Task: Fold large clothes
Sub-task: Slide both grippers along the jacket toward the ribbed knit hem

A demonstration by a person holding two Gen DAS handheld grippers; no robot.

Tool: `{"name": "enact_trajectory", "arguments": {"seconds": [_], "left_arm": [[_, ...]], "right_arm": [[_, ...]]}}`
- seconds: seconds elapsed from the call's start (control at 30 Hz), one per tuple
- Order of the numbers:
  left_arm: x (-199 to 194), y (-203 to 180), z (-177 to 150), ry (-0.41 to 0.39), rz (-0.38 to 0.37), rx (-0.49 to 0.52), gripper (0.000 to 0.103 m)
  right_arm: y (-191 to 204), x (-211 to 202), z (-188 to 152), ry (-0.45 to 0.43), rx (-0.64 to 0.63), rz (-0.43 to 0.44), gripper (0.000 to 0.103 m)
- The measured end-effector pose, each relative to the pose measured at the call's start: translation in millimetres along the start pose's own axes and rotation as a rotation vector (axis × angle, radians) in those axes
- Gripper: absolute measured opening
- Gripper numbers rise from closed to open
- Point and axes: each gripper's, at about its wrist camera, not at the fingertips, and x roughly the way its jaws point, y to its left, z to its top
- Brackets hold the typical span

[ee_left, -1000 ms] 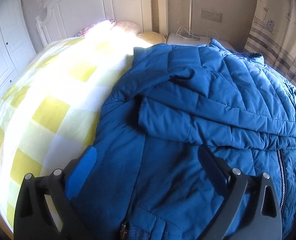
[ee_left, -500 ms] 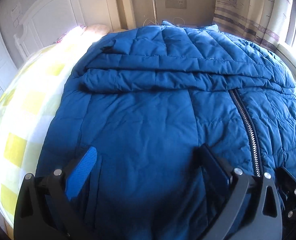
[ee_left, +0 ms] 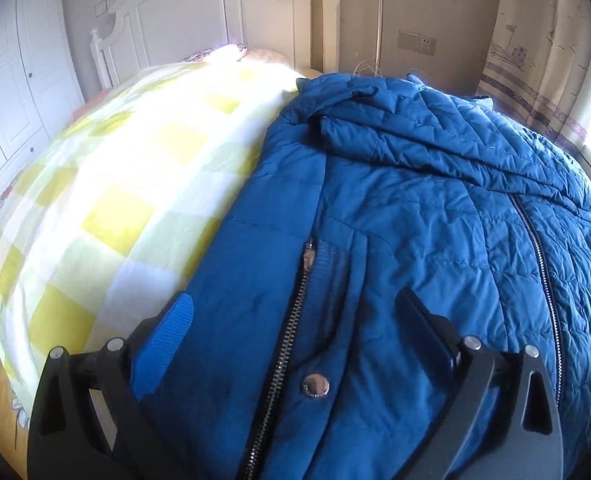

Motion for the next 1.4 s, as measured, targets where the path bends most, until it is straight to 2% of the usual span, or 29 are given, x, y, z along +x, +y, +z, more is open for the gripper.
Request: {"name": "enact_trajectory", "arguments": {"seconds": [0.07,0.13,0.17,0.23,0.27,0.33,0.5,0.6,0.67,0.8,0.83,0.9,0.93,0.97,1.07,1.13,1.2,1.27,1.33,1.4], "left_arm": [[-20.1,-16.6,-9.7,-0.041,-0.066,0.048,0.1],[-32.3,-41.6,-24.5,-0.053,-0.098,0.139,0.1],[-30.6,-57.2,-31.5,-0.042,-0.095,0.195,0.1],[-18.3,-74.8,-48.9,-0.018,-0.028,0.279,0.101],[-18.1,-72.5,-52.7,-0.035,-0.033,0.267,0.101],[-15.8,-65.9,-50.2,-0.003,-0.061,0.24,0.101],[-19.7,-36.8,-52.4,-0.004,-0.046,0.193,0.101],[-20.4,-7.9,-60.9,-0.007,-0.031,0.154,0.101],[-22.1,8.2,-66.5,-0.014,-0.063,0.127,0.101],[-35.7,10.7,-72.2,-0.026,-0.054,0.12,0.099],[-43.0,9.1,-74.2,-0.035,-0.088,0.107,0.099],[-60.2,1.0,-79.7,-0.063,-0.204,0.095,0.099],[-67.2,-7.7,-83.8,-0.075,-0.234,0.115,0.1],[-72.5,-20.5,-89.4,-0.089,-0.234,0.157,0.1],[-62.1,-52.5,-108.2,-0.087,-0.134,0.279,0.101],[-59.4,-47.7,-112.4,-0.121,-0.167,0.251,0.101],[-58.6,-45.7,-111.5,-0.117,-0.18,0.273,0.101],[-62.6,-37.6,-107.2,-0.102,-0.187,0.253,0.101],[-70.0,-19.5,-106.6,-0.125,-0.175,0.209,0.101],[-70.5,1.1,-108.1,-0.133,-0.133,0.183,0.101]], "right_arm": [[23.2,-11.5,-6.7,-0.022,-0.077,0.067,0.098],[48.2,-14.1,-16.0,-0.009,-0.159,0.141,0.098],[56.8,-10.2,-21.7,0.006,-0.184,0.145,0.098],[63.5,-2.9,-31.7,0.0,-0.18,0.129,0.098],[59.0,-1.1,-33.3,-0.001,-0.153,0.155,0.098],[54.6,-1.9,-34.0,0.001,-0.155,0.171,0.098],[40.2,-13.2,-34.8,-0.003,-0.15,0.126,0.097],[9.0,-13.5,-44.7,0.004,-0.078,0.101,0.098],[-11.5,-13.3,-52.1,0.003,-0.015,0.121,0.098],[-9.2,-25.1,-55.1,-0.017,-0.002,0.054,0.097],[-5.8,-32.7,-55.5,-0.046,0.005,0.057,0.097],[6.2,-48.2,-57.9,-0.107,-0.001,0.141,0.097],[15.1,-52.4,-60.3,-0.121,-0.023,0.171,0.097],[25.8,-53.7,-63.2,-0.125,-0.058,0.182,0.097],[48.3,-37.2,-75.9,-0.084,-0.141,0.157,0.098],[44.0,-35.8,-81.0,-0.126,-0.122,0.192,0.098],[44.2,-37.6,-79.9,-0.115,-0.14,0.188,0.097],[40.7,-43.9,-76.7,-0.108,-0.138,0.181,0.097],[27.0,-54.5,-77.7,-0.148,-0.113,0.16,0.097],[4.9,-56.2,-83.7,-0.153,-0.068,0.126,0.097]]}}
